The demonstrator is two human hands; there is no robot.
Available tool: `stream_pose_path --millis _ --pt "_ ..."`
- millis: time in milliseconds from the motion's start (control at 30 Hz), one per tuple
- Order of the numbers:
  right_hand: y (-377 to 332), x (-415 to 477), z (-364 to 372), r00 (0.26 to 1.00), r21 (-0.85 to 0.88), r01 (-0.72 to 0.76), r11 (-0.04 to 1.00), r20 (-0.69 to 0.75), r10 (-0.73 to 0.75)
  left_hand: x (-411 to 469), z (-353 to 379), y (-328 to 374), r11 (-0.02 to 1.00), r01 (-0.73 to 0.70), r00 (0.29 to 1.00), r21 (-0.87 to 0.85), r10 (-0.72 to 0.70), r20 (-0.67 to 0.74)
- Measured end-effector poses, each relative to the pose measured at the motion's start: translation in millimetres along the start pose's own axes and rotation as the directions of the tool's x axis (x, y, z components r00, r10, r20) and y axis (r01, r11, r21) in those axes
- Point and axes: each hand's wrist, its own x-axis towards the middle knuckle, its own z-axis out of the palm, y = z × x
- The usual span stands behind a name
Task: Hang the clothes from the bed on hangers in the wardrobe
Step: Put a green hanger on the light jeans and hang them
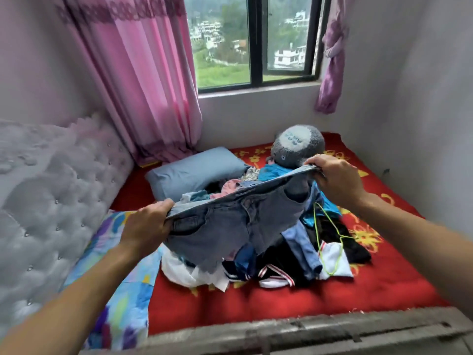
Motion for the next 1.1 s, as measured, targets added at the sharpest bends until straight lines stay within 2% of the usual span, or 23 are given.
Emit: stream_pose_path --millis 100,267,433,500,633,733,800,933,1033,1100 --pt "-38 18 -54 0.987 0.046 0.053 0.998 -0.155 -0.045 4 -63 0 1.000 -0.014 0.976 0.004 0.014 -0.219" --pt "-83 44 -137 0.923 0.021 0.116 0.993 -0.371 -0.101 8 -158 11 1.000 -0.006 0.867 -0.003 0.004 -0.498" --pt "-113 64 -195 0.849 0.048 0.173 0.984 -0.513 -0.125 15 -210 17 0.998 -0.024 0.779 -0.051 -0.013 -0.627" --pt "-113 66 -203 0.855 0.061 0.165 0.984 -0.506 -0.113 21 -211 16 0.997 -0.036 0.786 -0.074 -0.017 -0.617" --pt "-88 53 -182 0.935 0.107 0.046 0.993 -0.354 -0.005 30 -176 9 0.982 -0.082 0.892 -0.170 -0.004 -0.452" --pt "-55 31 -145 0.984 0.171 -0.060 0.983 -0.155 0.087 32 -122 1 0.937 -0.100 0.979 -0.336 0.031 -0.203" --pt "-30 16 -116 0.992 0.251 -0.114 0.961 -0.017 0.122 35 -79 -4 0.918 -0.044 0.999 -0.394 0.048 0.001" --pt "32 -10 -48 0.960 0.316 -0.237 0.919 0.224 0.171 43 9 -7 0.869 0.092 0.940 -0.486 0.085 0.330" --pt "76 -18 5 0.918 0.344 -0.331 0.879 0.334 0.215 57 74 -4 0.834 0.200 0.872 -0.515 0.088 0.481" --pt "104 -12 40 0.889 0.370 -0.396 0.840 0.385 0.249 75 115 -2 0.824 0.288 0.836 -0.488 0.033 0.548"
